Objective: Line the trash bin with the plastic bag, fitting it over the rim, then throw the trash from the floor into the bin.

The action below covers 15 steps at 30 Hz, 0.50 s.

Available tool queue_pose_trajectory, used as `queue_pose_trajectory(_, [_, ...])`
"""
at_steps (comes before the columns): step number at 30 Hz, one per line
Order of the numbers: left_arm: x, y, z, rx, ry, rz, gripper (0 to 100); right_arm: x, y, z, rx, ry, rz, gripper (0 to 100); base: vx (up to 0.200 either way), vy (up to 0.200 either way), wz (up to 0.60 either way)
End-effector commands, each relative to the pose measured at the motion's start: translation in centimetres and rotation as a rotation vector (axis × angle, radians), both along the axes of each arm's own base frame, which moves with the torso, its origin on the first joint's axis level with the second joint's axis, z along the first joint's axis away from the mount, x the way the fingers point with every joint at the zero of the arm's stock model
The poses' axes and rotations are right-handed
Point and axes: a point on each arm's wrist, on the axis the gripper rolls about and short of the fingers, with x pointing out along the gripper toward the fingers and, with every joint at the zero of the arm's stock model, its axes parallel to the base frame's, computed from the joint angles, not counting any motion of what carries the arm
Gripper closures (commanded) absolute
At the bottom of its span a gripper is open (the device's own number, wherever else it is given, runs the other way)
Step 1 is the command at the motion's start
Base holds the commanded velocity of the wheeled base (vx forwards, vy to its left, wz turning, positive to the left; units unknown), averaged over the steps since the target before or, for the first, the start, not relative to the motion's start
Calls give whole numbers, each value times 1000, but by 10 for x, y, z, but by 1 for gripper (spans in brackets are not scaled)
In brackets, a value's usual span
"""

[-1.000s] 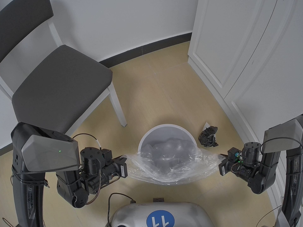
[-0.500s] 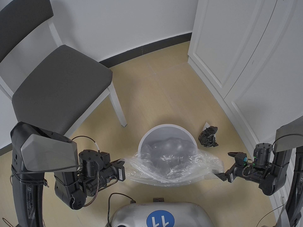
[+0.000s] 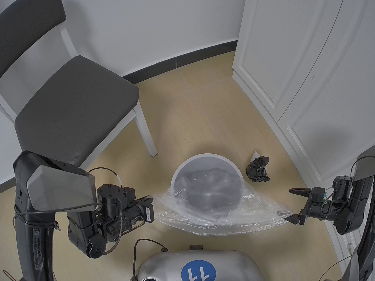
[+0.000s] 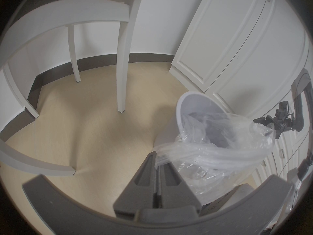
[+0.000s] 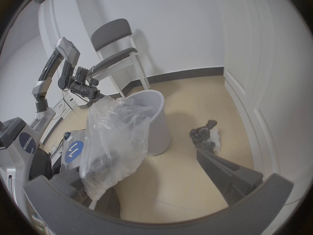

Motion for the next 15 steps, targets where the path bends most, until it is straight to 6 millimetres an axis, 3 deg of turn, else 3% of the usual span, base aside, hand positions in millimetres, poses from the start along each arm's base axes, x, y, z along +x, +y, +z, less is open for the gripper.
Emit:
queue_pose_trajectory(1, [8, 7, -13, 10, 23, 26, 100, 9, -16, -26, 55, 59, -17, 0, 0, 0, 0])
queue_pose_trajectory(9, [14, 15, -27, 22, 49, 49, 100, 15, -31, -38, 83, 83, -60, 0, 0, 0, 0])
queue_pose_trajectory(15, [18, 17, -28, 19, 44, 61, 100, 15, -33, -36, 83, 76, -63, 0, 0, 0, 0])
